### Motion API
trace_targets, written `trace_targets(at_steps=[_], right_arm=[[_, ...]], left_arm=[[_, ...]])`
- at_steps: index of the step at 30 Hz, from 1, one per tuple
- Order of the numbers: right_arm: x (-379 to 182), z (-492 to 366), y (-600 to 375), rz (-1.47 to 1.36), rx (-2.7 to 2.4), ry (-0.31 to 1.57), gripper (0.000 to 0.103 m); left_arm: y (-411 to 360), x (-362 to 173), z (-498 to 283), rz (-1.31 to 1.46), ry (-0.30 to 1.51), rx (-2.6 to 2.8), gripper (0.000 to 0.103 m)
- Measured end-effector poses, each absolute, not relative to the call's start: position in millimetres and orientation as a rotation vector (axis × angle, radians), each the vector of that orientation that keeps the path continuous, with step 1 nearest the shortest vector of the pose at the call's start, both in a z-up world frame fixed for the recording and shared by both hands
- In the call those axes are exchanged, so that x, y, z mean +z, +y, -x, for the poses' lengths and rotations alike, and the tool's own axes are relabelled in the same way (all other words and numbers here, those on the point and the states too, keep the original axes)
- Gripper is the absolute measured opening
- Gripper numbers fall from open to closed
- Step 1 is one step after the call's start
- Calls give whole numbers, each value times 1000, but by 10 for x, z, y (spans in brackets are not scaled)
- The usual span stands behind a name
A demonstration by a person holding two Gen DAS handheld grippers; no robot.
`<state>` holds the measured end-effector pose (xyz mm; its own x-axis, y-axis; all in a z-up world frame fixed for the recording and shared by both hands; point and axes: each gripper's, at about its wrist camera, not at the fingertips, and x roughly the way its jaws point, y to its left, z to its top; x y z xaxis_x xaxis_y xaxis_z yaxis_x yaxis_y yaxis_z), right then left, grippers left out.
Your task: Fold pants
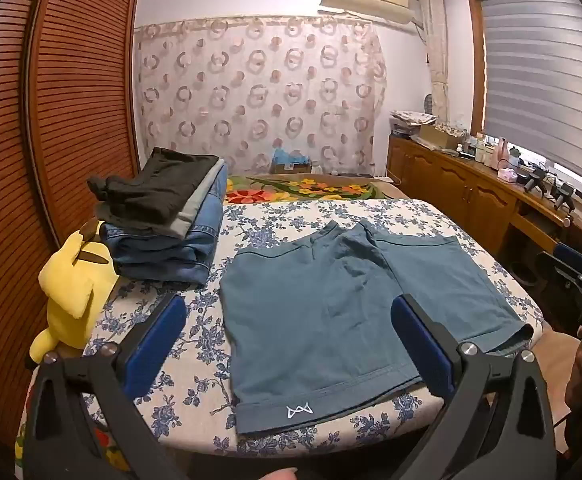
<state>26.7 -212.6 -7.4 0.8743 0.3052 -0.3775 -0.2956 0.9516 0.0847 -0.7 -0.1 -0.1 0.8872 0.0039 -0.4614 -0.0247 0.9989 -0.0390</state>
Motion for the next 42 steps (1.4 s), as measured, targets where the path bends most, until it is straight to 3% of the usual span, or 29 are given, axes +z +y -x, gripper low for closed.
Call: trace_targets(at_steps=[42], right_arm=[[-91, -240, -2104, -37, 320, 399, 103]], left_arm=[[-28, -63, -13, 35, 509, 3, 103]])
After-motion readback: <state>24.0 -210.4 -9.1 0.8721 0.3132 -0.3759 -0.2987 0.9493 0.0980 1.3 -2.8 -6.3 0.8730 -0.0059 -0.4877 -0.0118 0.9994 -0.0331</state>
